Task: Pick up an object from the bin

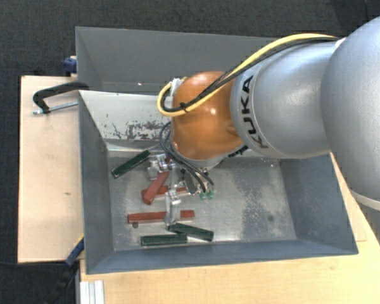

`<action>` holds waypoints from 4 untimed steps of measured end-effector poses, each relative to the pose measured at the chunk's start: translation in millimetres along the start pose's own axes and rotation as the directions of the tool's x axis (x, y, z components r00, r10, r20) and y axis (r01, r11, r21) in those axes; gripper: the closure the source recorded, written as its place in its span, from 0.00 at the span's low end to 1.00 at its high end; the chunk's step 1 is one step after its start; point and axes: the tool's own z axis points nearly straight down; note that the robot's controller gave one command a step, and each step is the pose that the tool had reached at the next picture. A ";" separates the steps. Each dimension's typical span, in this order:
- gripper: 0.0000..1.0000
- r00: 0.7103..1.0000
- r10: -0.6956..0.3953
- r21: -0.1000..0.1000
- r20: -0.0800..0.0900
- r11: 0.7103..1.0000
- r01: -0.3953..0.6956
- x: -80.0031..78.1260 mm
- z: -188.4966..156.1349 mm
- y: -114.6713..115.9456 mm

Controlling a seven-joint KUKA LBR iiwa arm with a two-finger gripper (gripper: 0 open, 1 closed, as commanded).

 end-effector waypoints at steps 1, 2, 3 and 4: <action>0.00 0.980 -0.201 -0.002 0.006 0.980 0.201 3.1 48.6 -34.8; 1.00 0.995 0.101 -0.007 0.019 0.995 -0.101 6.0 40.3 -5.5; 1.00 0.995 0.102 -0.007 0.018 0.995 -0.102 6.1 40.4 -5.8; 1.00 0.990 0.138 -0.003 0.012 0.990 -0.138 2.2 -137.3 -10.1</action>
Offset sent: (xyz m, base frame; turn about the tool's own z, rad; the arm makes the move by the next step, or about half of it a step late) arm -0.0087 -0.0108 -0.0443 0.1066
